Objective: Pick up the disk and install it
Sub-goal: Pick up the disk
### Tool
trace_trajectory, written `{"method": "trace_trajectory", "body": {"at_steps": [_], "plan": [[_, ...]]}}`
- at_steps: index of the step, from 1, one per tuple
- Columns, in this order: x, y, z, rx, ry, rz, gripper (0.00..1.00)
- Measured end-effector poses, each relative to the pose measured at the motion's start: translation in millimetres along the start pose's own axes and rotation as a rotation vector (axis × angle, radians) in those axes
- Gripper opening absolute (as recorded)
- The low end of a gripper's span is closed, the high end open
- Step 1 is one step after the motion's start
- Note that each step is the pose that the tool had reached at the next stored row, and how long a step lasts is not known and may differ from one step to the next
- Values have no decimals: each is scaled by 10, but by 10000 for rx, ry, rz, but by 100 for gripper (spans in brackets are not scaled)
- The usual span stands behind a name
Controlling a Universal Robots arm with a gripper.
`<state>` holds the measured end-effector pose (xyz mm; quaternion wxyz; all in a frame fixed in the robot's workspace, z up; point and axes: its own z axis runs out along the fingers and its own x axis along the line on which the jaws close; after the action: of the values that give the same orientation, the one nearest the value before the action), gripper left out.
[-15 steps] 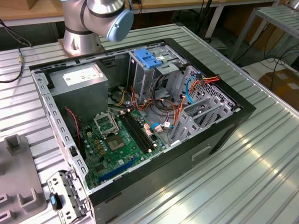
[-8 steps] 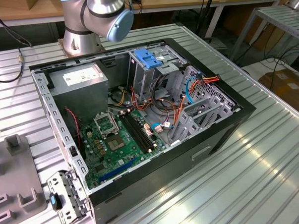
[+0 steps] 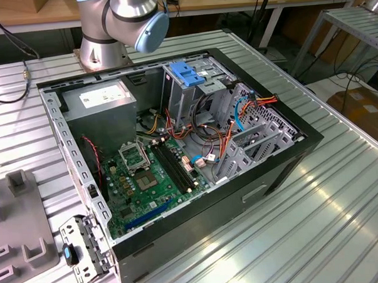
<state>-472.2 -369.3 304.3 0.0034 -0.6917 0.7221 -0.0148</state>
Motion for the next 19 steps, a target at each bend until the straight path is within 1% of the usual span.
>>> {"method": "trace_trajectory", "body": {"at_steps": [9, 19], "plan": [[1, -2, -84, 0, 0, 0, 37], [3, -4, -156, -1, 1, 0, 37]]}}
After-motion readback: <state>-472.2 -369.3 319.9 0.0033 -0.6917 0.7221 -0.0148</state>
